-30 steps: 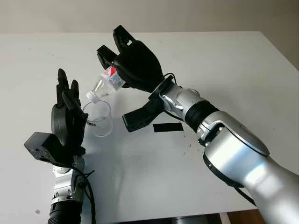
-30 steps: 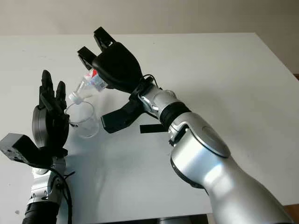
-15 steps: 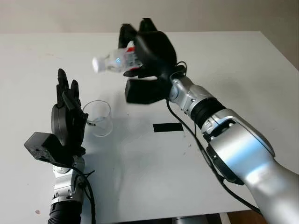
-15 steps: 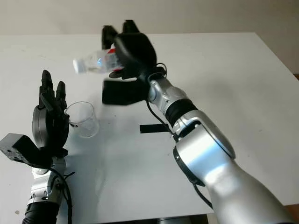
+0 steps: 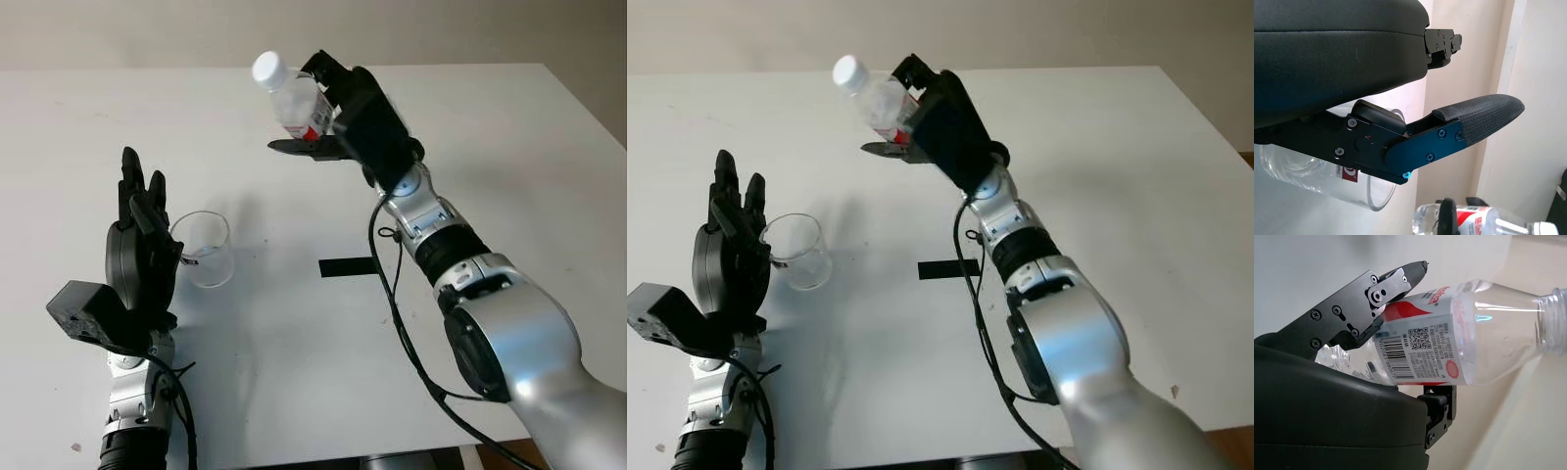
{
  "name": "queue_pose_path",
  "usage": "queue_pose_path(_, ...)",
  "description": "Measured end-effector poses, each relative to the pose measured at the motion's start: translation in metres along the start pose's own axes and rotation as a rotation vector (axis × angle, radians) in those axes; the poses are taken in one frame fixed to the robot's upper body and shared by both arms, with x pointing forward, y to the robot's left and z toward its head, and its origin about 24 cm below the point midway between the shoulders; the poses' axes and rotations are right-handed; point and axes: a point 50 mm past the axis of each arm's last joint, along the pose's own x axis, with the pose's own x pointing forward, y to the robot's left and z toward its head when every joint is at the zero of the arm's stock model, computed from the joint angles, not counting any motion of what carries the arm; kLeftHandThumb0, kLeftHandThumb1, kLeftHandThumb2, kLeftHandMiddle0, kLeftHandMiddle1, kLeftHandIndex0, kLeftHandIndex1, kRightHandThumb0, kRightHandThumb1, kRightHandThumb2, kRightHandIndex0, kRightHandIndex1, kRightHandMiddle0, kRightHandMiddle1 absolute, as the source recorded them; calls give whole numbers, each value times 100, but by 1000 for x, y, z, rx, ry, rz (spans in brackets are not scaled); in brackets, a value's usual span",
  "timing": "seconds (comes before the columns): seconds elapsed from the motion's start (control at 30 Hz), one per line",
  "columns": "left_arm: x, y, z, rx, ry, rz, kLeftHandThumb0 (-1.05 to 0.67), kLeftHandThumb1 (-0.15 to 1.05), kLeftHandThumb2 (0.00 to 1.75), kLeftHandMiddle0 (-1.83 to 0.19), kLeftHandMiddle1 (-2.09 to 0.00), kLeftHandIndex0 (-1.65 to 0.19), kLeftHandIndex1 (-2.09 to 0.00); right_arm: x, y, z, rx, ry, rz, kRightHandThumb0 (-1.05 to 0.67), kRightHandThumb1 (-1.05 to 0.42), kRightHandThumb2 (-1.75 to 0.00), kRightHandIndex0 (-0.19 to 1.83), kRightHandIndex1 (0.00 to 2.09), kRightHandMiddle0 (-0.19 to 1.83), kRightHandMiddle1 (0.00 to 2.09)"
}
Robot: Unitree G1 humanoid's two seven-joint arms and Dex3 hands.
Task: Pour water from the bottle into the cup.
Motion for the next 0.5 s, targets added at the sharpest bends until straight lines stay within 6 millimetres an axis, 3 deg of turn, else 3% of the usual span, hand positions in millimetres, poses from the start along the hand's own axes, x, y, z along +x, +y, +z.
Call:
queue_pose_path(0.07,-1,0,0,-1,0,-1,-94,105,82,19,-32,8,0,-6,0,-9,105,37,46,-20,-105,-26,95,209,71,209)
queue_pose_path(0.13,-1,1,0,-3,3,-2,-94,105,81,19,-30,10,0,-14,-1,-18,261,79,92,-20,-105,-27,89,209,37,209)
queue_pose_path(0.2,-2,1,0,-1,7,-4,-94,105,81,19,-28,10,0,-25,0,-28,410,119,144,-21,-105,-27,90,209,20,209)
queue_pose_path(0.33,-2,3,-1,5,15,-6,-94,105,81,19,-31,9,0,-46,2,-47,568,201,178,-25,-105,-24,98,209,13,209)
queue_pose_path(0.5,-3,4,-1,5,23,-4,-95,105,81,19,-31,9,0,-64,-1,-55,504,200,178,-32,-105,-25,105,209,16,209)
